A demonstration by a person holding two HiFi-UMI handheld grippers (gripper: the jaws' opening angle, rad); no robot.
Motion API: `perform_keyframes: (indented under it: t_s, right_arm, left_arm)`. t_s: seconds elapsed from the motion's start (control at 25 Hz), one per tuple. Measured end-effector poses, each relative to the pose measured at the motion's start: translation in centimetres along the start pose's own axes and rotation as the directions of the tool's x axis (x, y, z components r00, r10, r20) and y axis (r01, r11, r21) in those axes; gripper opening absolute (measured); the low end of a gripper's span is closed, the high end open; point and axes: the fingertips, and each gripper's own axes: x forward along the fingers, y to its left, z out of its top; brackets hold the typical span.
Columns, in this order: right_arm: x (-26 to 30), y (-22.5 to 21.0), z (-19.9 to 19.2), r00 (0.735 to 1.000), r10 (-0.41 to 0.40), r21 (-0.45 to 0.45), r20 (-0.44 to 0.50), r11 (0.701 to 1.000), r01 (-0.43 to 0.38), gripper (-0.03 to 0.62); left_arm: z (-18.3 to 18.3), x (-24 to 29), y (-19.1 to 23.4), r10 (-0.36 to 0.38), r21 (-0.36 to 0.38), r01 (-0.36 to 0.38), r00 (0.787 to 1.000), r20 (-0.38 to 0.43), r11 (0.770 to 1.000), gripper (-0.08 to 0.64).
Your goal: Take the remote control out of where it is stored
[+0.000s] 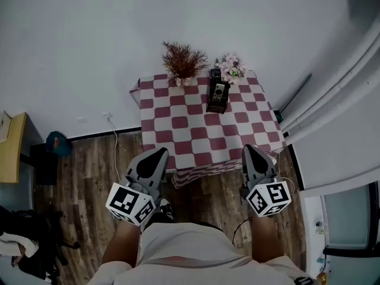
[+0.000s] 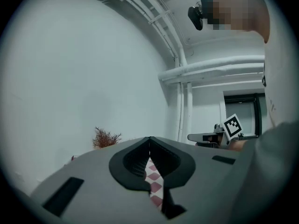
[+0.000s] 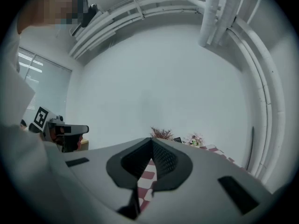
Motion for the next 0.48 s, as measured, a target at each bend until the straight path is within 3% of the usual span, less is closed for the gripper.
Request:
perform_keyframes:
  t_s: [0.2,0.48]
  right_arm:
    - [4.1,1.7,0.6,0.999,-0.04,-0.035,-0.018,0.999,0.04,0.014]
    - [9.0,1.8,0.6,0.991,-0.133,-0.064,-0.022,0.989,0.132,0.015]
  left_arm:
    - [0.7,1.1,4.8,-0.034,-0.05,0.035,0.999,0.011,0.998,0.009]
    - [0.7,2.2,10.2,-0.041,-0.051,0.041,0.999,0.01,0.998,0.009]
